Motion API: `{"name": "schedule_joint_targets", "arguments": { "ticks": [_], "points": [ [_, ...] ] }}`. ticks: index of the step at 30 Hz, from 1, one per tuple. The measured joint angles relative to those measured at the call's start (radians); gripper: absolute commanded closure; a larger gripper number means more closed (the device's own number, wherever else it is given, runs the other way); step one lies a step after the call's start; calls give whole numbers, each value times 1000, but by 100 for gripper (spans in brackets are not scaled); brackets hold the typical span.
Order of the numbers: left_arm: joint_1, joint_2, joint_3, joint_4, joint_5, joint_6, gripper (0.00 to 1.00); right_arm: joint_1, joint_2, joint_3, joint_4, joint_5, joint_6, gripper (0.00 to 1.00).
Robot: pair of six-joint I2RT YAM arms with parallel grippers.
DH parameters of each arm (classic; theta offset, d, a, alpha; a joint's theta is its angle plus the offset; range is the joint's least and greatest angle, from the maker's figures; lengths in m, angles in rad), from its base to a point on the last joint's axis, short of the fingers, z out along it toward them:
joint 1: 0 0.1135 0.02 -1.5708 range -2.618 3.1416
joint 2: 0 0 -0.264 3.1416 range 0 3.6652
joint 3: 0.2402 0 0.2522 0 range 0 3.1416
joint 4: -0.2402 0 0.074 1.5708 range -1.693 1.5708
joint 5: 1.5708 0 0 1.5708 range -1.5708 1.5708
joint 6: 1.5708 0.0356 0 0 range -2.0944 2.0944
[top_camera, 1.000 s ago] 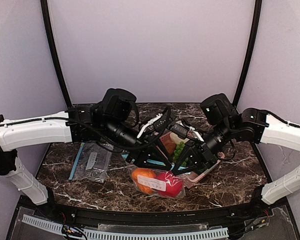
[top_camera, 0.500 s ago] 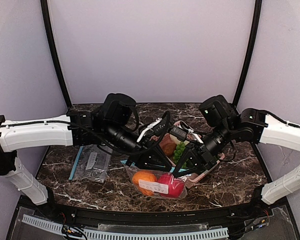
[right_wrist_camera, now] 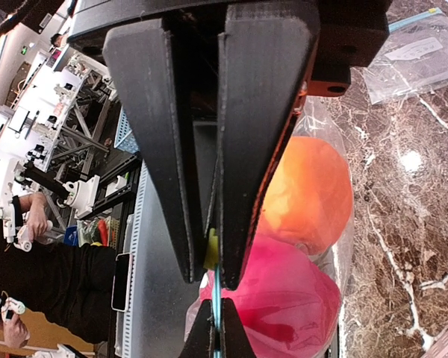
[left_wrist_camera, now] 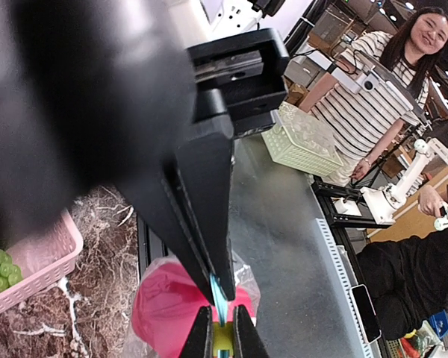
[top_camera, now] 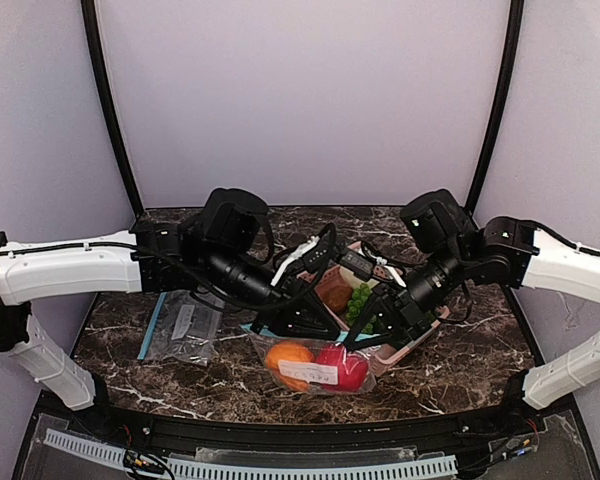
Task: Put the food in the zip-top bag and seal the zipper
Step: Zip the zipper of the food storage bag.
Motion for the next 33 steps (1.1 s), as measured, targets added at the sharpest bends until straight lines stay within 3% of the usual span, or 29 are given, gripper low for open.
{"name": "schedule_joint_targets", "arguments": {
  "ticks": [18, 33],
  "points": [
    [72, -81, -53, -106, -75, 150, 99, -37, -29, 0, 6, 109, -29, 100],
    [167, -169, -95, -292, -76, 240, 99, -88, -75, 25, -97, 137, -63, 100]
  ]
}}
